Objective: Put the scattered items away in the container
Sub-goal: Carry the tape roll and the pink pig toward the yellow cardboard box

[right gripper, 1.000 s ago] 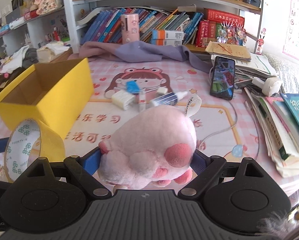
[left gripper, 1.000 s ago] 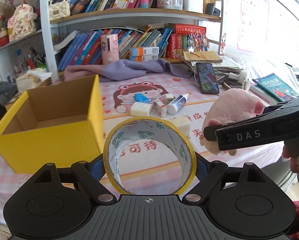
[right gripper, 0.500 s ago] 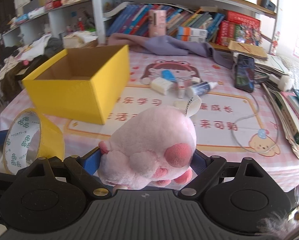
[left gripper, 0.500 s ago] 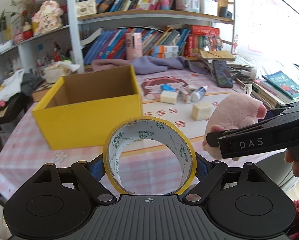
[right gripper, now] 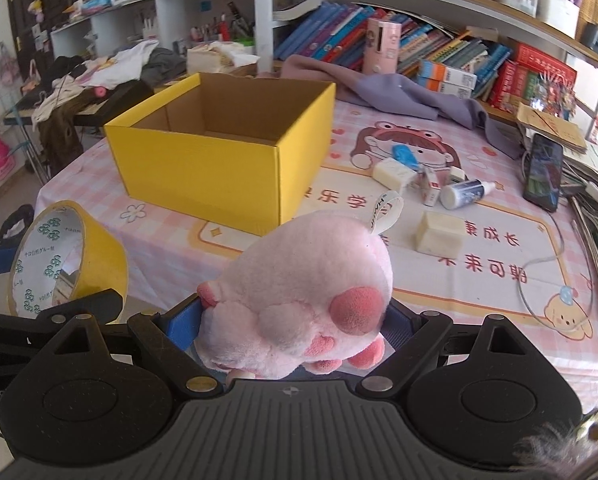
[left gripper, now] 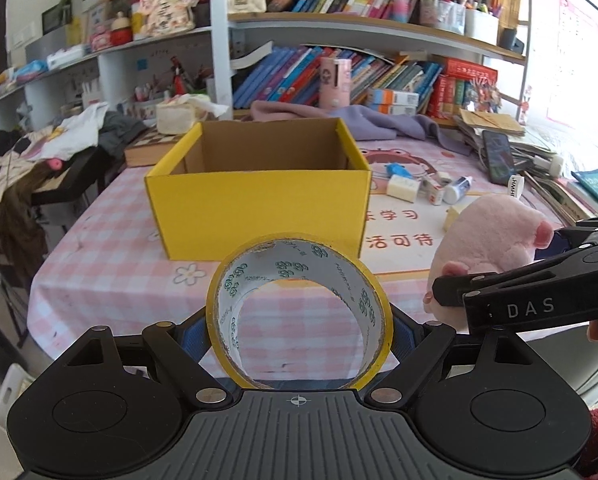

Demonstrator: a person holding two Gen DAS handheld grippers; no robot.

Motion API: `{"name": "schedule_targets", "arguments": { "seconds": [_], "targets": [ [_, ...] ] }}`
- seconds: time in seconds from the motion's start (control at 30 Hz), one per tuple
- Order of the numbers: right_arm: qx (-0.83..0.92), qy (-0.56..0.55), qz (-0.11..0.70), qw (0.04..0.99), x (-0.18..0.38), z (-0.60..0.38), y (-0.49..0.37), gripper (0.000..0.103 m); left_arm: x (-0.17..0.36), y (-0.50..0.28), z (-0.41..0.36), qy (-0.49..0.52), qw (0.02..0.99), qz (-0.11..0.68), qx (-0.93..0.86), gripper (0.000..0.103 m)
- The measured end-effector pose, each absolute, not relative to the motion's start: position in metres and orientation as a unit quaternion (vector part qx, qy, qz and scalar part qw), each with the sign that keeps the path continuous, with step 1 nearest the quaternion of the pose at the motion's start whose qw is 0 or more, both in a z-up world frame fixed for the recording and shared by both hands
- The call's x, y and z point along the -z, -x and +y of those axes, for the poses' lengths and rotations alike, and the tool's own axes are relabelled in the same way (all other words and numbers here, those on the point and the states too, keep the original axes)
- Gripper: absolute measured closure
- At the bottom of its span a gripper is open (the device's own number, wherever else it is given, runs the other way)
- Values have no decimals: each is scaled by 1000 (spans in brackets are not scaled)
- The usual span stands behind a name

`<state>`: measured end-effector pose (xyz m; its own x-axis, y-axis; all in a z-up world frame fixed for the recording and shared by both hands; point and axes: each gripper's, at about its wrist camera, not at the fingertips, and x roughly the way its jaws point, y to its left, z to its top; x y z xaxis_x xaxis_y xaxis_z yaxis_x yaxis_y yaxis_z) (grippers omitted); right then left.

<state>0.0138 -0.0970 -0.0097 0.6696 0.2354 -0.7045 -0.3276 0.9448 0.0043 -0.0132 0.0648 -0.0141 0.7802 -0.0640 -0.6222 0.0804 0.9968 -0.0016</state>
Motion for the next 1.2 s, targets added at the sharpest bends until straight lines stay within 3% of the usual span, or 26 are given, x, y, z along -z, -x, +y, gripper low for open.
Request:
{"name": "schedule_targets", "arguments": {
  "seconds": [0.93,1.2],
  "targets": [
    [-194,81,382,900,11,-52,-31,14,9,3,107,11,942,334,9,16],
    [-204,82,332,917,-8,-53,-48,14,-11,-18,108,-1,954,299,8,16]
  ]
}}
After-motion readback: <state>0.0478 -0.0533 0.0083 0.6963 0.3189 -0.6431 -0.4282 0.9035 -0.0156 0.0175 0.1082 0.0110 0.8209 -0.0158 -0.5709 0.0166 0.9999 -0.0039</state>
